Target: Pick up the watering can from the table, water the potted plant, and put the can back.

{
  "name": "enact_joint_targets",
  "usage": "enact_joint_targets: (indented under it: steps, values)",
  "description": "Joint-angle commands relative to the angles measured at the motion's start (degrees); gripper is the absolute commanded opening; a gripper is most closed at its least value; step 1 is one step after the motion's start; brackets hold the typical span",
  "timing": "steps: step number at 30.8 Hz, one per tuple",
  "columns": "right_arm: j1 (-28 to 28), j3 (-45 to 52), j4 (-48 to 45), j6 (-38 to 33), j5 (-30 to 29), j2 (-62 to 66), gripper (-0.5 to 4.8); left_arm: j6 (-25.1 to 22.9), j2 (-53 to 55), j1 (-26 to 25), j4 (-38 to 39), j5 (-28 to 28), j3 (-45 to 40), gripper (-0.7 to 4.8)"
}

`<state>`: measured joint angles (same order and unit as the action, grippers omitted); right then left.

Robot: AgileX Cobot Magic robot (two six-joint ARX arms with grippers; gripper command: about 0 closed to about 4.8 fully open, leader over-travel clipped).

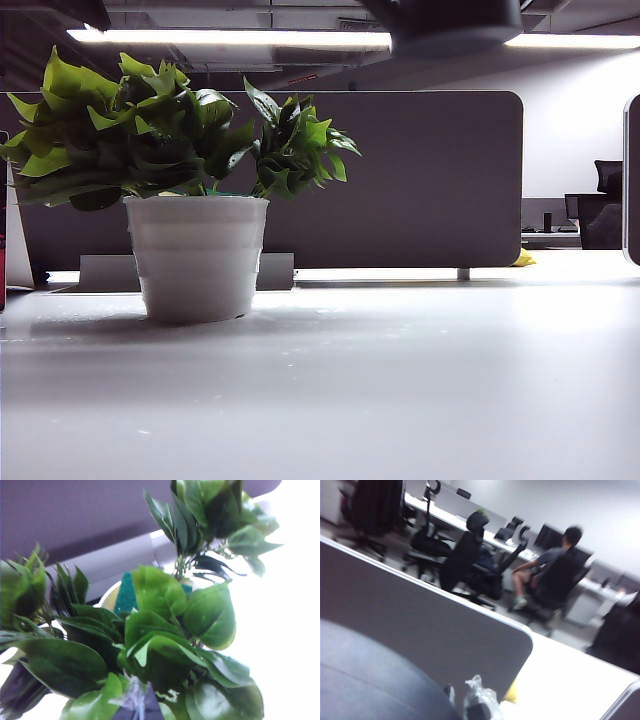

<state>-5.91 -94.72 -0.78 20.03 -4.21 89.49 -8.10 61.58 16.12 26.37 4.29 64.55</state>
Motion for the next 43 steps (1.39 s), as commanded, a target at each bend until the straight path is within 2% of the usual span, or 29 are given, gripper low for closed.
enact_joint_targets:
  steps: [1,7,13,18,22,29,33,37,40,43]
  values:
    - [-0.02,1.64,-6.82,-8.72,-0.24,-5.01,-0.02,-0.02,-1.86,-0.04,-1.88,0.04,0.42,-0.06]
    - [-0.07,13.88,-9.88,-15.67,-0.13,-15.32,-0.02,0.66,-5.07,-0.04,-1.99,0.09,0.39,-0.06]
    - [-0.04,31.91,-11.58,-17.33,2.8,-28.61,-0.02,1.7,-7.02,0.17,-2.86,6.49,0.37,-0.06]
    - [0.04,45.83,-14.29,-17.68,5.79,-36.24,-0.02,1.64,-6.8,2.34,-2.95,6.23,-0.42,-0.06]
    - [0.17,56.89,-22.36,-17.7,5.77,-37.77,-0.02,1.01,-6.78,5.07,-3.63,5.55,-2.23,-0.06]
    - [2.6,70.71,-45.92,-19.96,5.14,-28.81,-0.02,1.03,-6.84,11.06,-7.58,5.38,-7.52,-0.06]
    - [4.92,71.56,-55.52,-19.96,2.27,-19.08,-0.02,1.05,-6.69,14.58,-12.02,5.38,-10.67,-0.06]
    - [8.17,70.86,-69.35,-19.96,-3.17,-7.87,-0.02,1.05,-6.23,15.93,-12.17,5.35,-11.15,-0.06]
    - [10.03,68.94,-73.4,-19.28,-4.94,-0.74,-0.02,0.44,-6.05,16.33,-12.17,4.59,-11.15,-0.06]
    - [10.64,66.99,-73.75,-14.58,-5.62,3.43,-0.02,-1.42,-6.05,16.31,-12.09,3.72,-11.15,-0.06]
